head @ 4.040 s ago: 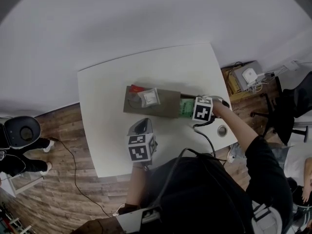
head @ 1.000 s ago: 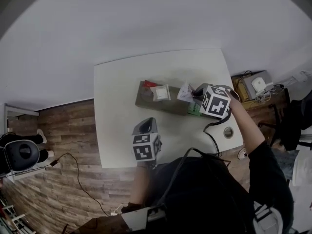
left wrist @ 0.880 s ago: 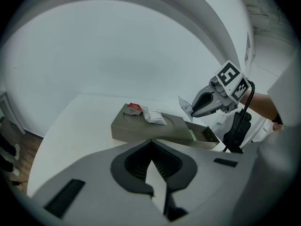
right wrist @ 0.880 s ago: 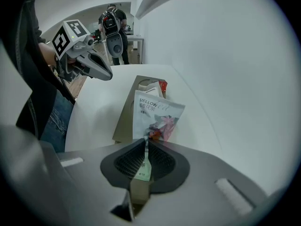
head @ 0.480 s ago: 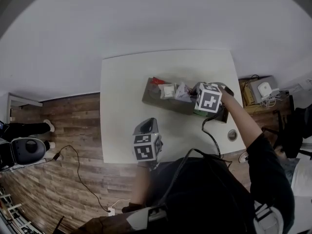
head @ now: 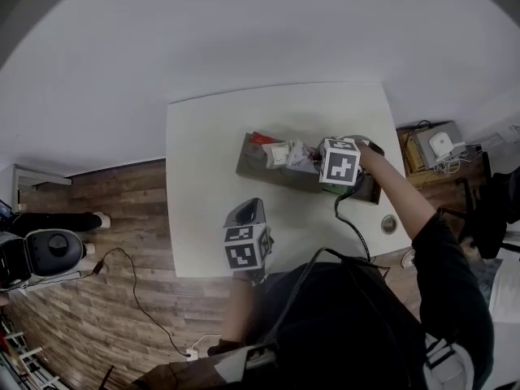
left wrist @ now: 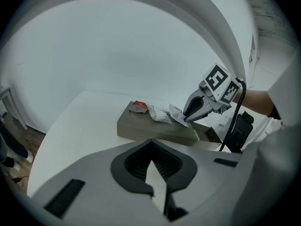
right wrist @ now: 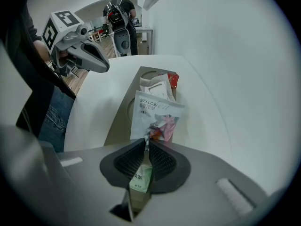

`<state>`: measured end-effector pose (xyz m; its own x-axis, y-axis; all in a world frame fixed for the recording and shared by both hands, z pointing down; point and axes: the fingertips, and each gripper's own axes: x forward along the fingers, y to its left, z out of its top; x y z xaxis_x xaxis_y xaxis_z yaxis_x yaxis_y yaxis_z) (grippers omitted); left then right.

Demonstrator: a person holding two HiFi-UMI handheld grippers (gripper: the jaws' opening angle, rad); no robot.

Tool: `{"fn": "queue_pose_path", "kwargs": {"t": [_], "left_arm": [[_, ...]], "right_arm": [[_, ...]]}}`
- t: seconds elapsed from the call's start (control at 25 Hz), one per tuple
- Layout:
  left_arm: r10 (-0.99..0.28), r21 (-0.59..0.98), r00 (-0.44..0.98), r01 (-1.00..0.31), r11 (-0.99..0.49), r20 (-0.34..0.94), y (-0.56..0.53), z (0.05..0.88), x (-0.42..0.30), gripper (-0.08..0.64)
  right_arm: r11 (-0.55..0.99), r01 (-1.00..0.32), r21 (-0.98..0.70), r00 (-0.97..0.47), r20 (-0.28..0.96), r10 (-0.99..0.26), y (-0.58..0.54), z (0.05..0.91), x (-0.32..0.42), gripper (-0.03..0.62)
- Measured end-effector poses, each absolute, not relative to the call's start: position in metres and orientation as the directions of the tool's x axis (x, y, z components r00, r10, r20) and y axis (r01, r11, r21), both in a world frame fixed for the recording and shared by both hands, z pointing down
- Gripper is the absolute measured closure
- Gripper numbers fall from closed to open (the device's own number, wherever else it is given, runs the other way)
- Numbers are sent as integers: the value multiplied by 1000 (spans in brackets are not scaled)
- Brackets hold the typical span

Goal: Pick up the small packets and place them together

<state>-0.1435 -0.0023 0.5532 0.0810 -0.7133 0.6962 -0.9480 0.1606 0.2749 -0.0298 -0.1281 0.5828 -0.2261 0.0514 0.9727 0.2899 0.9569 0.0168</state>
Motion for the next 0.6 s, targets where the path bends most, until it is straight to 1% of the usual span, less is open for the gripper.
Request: {"fn": "queue_pose_path", "kwargs": {"t": [0.16,0.36,0.48,0.6], "left_arm": [[-714,275,82,-948,159,695,-5,555,-144,563],[-709,277,87,-948,158,700,-5,555,-144,563],[-708,279,89,-947,157,700,-6,556,-145,563],[-710,280,92,-948,152,698,-9,557,-145,563]], "right_arm": [[956,293,14,-220,974,53,-129,586,-30,538],[956,292,13,-222,974,54,-129,586,-29,495],[959,282,25,-238,970,45,-134,581,-26,497],[972,234,20,-282,958,48,-139,569,-20,497]]}}
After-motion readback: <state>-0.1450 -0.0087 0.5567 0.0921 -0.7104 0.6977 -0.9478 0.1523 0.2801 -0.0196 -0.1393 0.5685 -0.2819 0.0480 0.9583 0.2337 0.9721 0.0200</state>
